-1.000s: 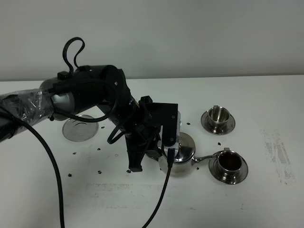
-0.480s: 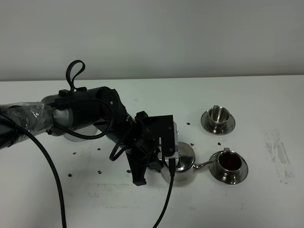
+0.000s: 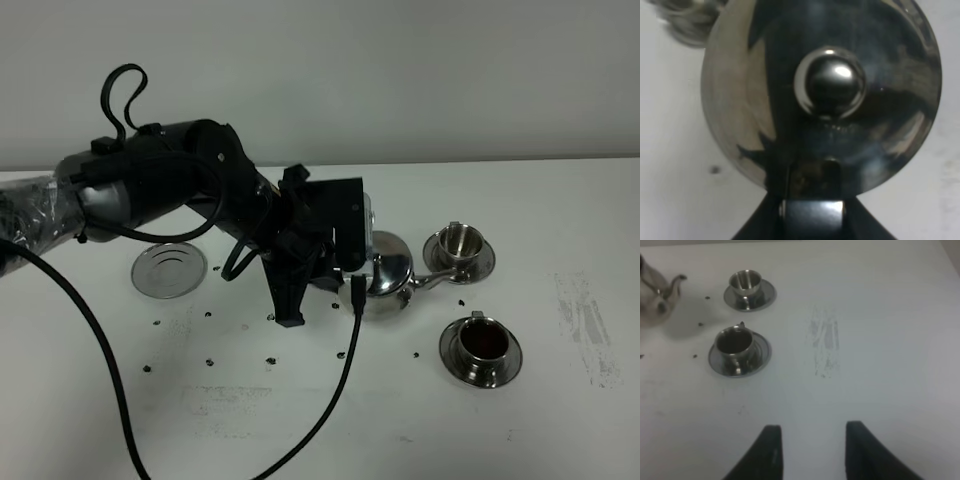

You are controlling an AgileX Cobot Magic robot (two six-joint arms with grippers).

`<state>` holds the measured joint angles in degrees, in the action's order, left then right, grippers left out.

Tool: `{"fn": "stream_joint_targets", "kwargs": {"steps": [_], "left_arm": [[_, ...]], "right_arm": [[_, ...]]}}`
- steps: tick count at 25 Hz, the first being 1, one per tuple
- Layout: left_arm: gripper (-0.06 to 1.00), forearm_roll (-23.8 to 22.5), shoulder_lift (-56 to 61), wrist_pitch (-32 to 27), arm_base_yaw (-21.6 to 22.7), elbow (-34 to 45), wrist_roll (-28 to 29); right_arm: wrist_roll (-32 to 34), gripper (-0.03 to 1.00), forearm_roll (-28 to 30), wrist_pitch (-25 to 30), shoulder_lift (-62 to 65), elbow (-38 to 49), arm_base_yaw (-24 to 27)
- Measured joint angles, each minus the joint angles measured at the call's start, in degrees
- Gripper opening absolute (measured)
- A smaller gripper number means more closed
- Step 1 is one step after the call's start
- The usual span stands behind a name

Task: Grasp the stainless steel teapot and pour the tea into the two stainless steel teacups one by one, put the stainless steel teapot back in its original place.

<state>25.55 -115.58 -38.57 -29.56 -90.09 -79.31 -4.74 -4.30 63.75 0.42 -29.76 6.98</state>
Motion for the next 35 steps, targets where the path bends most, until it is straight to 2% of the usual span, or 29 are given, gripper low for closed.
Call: {"fn": "stream_joint_targets", "kwargs": {"steps": [5, 12, 18, 21, 29, 35], "left_arm": [[0.22, -5.0, -3.7, -4.0, 1.0, -11.0, 4.6], [0.22, -12.5, -15.3, -12.5, 1.1, -31.2, 9.3], [0.22, -15.6, -23.1, -16.7, 1.1, -43.6, 10.3], [0.22, -16.4, -24.9, -17.7, 0.9, -45.4, 10.3], [0.22, -25.6, -25.2, -16.3, -1.1, -45.7, 10.1], [0.22, -27.4, -25.3, -14.0, -3.2, -45.7, 10.0]], "right_arm": [[0.0, 0.29, 0.0, 0.0, 0.0, 0.0, 0.0], [0.0, 0.29, 0.0, 0.0, 0.0, 0.0, 0.0], [0.0, 0.29, 0.0, 0.0, 0.0, 0.0, 0.0], [0.0, 0.29, 0.0, 0.0, 0.0, 0.0, 0.0], [0.0, 0.29, 0.0, 0.0, 0.0, 0.0, 0.0], [0.0, 0.29, 0.0, 0.0, 0.0, 0.0, 0.0]]}}
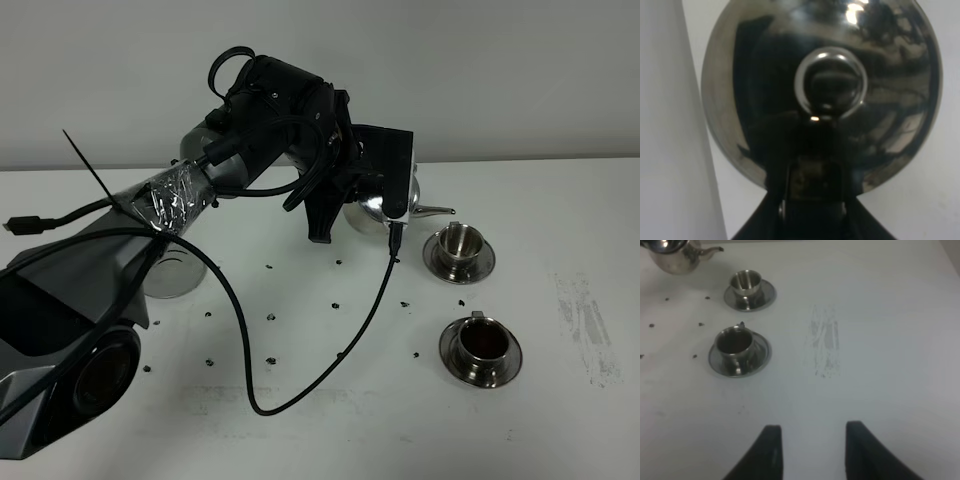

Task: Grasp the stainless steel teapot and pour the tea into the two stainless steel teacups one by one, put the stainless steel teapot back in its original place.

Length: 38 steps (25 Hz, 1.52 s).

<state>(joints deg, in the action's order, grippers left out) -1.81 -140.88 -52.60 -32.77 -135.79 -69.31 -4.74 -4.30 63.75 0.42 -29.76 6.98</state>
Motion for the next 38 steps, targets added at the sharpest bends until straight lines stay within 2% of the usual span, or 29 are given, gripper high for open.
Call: {"fn": "stream_joint_targets", "kwargs": {"steps": [13, 17, 26, 38], "left_arm": [[0.22, -2.6, -1.5, 3.1, -0.5, -0.1, -0.2], [0.22, -5.4, -1.6, 4.0, -1.0, -0.1, -0.2], [0.22, -7.2, -3.6, 6.3, -2.3, -0.1, 0.0], [0.22, -11.9, -3.7, 8.4, -2.9, -0.1, 0.2]], "right_arm": [[0.0, 0.29, 0.0, 0.0, 0.0, 0.0, 0.0], [0.0, 0.29, 0.0, 0.0, 0.0, 0.0, 0.0], [0.0, 0.29, 0.0, 0.0, 0.0, 0.0, 0.0], [0.0, 0.29, 0.0, 0.0, 0.0, 0.0, 0.0]]}}
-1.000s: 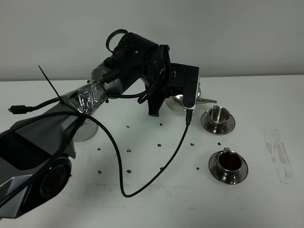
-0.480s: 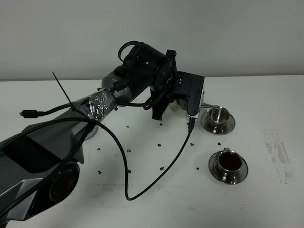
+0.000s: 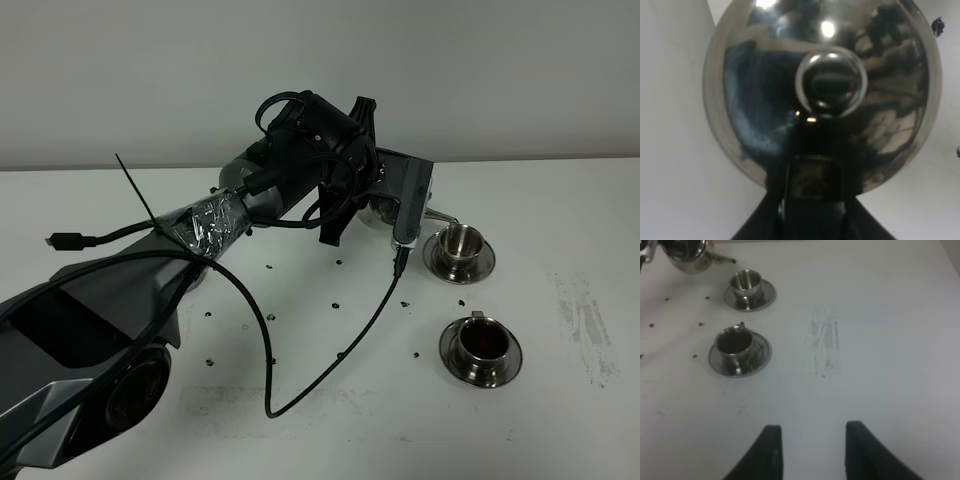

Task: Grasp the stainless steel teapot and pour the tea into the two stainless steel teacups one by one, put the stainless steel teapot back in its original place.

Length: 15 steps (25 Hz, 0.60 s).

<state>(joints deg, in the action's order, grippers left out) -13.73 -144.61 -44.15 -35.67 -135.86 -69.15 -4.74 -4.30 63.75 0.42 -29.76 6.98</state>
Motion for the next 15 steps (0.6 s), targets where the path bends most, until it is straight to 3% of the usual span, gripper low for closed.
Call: {"fn": "stream_joint_targets", "kwargs": {"steps": [15], "left_arm": [[0.22, -3.7, -0.7, 1.5, -1.2, 0.0, 0.0]], "right_arm": [[0.0, 0.29, 0.0, 0.0, 0.0, 0.0, 0.0]]}}
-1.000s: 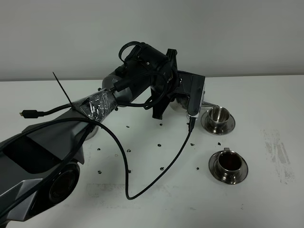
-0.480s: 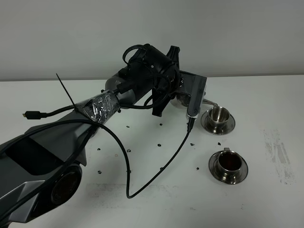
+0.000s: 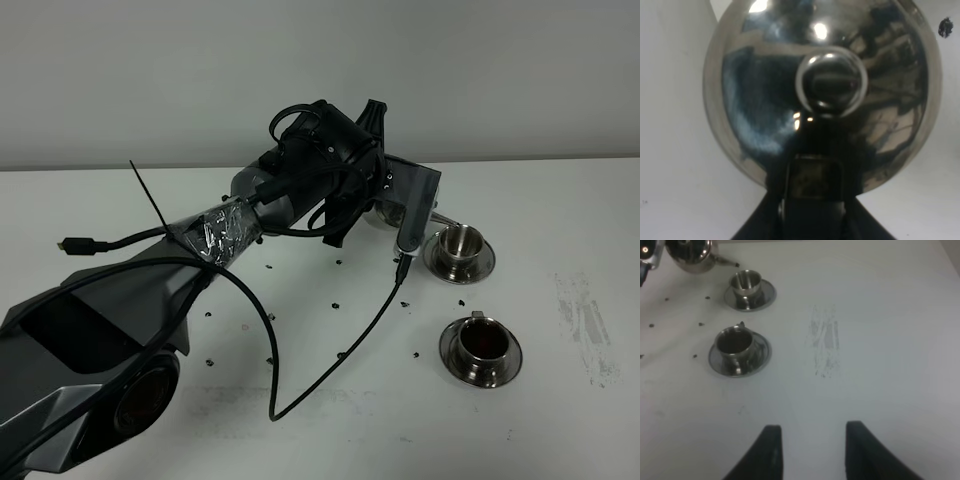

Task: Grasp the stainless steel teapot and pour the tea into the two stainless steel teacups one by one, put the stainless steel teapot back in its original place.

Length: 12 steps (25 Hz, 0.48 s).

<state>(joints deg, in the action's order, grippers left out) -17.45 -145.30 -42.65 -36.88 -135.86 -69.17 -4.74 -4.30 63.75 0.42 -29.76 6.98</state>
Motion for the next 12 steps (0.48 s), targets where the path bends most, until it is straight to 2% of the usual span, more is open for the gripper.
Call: {"fn": "stream_joint_targets", "kwargs": {"steps": [12], "left_arm": [[0.22, -1.5, 0.0, 0.2, -0.3, 0.0, -1.4]], "right_arm": [[0.0, 0.29, 0.0, 0.0, 0.0, 0.0, 0.0]]}}
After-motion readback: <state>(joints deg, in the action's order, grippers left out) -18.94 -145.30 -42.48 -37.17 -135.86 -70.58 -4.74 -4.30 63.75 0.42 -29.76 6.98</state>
